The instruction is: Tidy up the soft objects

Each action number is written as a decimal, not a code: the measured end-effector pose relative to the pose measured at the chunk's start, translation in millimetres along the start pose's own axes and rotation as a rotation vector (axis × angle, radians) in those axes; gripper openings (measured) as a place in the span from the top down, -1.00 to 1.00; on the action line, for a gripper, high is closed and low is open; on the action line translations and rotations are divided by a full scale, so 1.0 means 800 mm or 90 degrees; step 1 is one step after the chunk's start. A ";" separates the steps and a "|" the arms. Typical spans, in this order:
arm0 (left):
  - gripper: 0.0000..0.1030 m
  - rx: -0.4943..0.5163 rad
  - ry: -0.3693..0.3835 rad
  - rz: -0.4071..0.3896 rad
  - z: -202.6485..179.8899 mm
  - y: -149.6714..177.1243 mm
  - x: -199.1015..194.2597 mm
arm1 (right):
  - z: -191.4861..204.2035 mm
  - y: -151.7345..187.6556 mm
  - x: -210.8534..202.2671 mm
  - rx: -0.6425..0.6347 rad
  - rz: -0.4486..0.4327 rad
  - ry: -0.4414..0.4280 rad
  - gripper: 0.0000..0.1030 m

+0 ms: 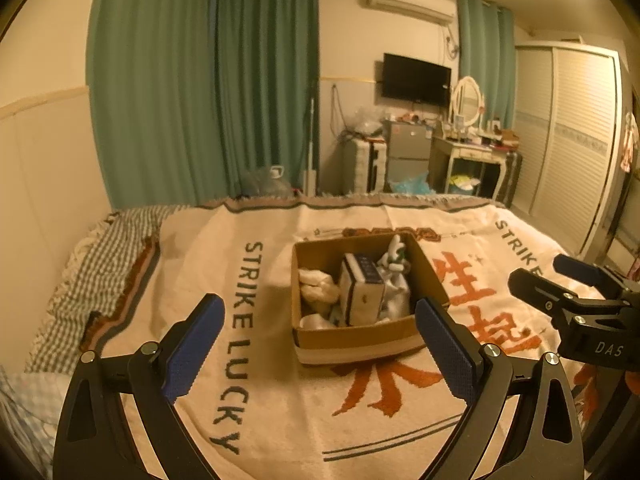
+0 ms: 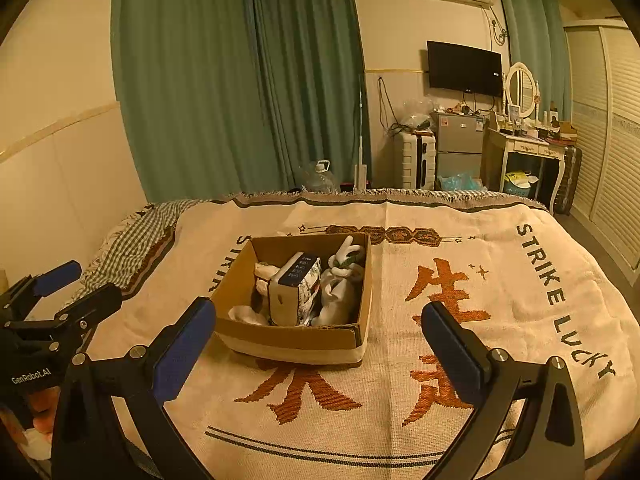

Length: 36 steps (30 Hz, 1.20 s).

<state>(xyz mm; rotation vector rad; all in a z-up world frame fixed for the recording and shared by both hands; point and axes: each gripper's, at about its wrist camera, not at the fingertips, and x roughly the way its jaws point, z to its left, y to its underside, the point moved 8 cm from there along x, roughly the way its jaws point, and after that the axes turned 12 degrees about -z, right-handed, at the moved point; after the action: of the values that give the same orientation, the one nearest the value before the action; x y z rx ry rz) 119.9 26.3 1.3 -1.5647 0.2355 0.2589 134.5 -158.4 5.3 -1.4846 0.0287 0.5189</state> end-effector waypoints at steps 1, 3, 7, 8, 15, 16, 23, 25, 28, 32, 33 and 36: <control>-0.90 -0.001 0.000 0.000 0.000 0.000 0.000 | 0.001 0.000 0.000 0.000 0.000 0.000 -1.00; -0.90 -0.001 -0.001 0.000 0.000 0.000 0.000 | 0.001 0.000 0.000 -0.001 0.000 0.000 -1.00; -0.90 -0.007 0.000 -0.005 0.001 -0.001 -0.001 | 0.004 0.001 0.001 -0.002 0.003 -0.001 -1.00; -0.90 -0.007 -0.001 -0.006 0.002 0.000 -0.002 | 0.005 0.001 0.002 -0.001 0.003 -0.003 -1.00; -0.90 -0.010 0.000 -0.002 0.003 0.002 -0.002 | 0.006 0.000 0.002 0.002 0.002 -0.004 -1.00; -0.90 -0.010 -0.001 -0.002 0.004 0.002 -0.003 | 0.006 0.000 0.002 0.003 0.003 -0.004 -1.00; -0.90 -0.008 -0.001 -0.002 0.004 0.001 -0.002 | 0.006 0.001 0.003 0.000 0.004 -0.005 -1.00; -0.90 -0.008 -0.001 -0.002 0.004 0.001 -0.002 | 0.007 0.001 0.003 -0.001 0.004 -0.005 -1.00; -0.90 -0.008 -0.002 -0.002 0.004 0.001 -0.002 | 0.007 0.002 0.003 -0.001 0.005 -0.005 -1.00; -0.90 -0.007 -0.002 -0.002 0.005 0.001 -0.002 | 0.007 0.003 0.004 -0.001 0.005 -0.004 -1.00; -0.90 -0.007 -0.002 -0.002 0.005 0.001 -0.002 | 0.007 0.003 0.004 -0.001 0.006 -0.005 -1.00; -0.90 -0.009 -0.001 -0.002 0.005 0.001 -0.002 | 0.006 0.004 0.003 -0.001 0.006 -0.004 -1.00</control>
<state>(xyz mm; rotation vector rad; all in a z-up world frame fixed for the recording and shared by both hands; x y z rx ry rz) 117.8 30.4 0.9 -1.5790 0.2307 0.2597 134.2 -152.8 2.4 -1.4840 0.0305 0.5324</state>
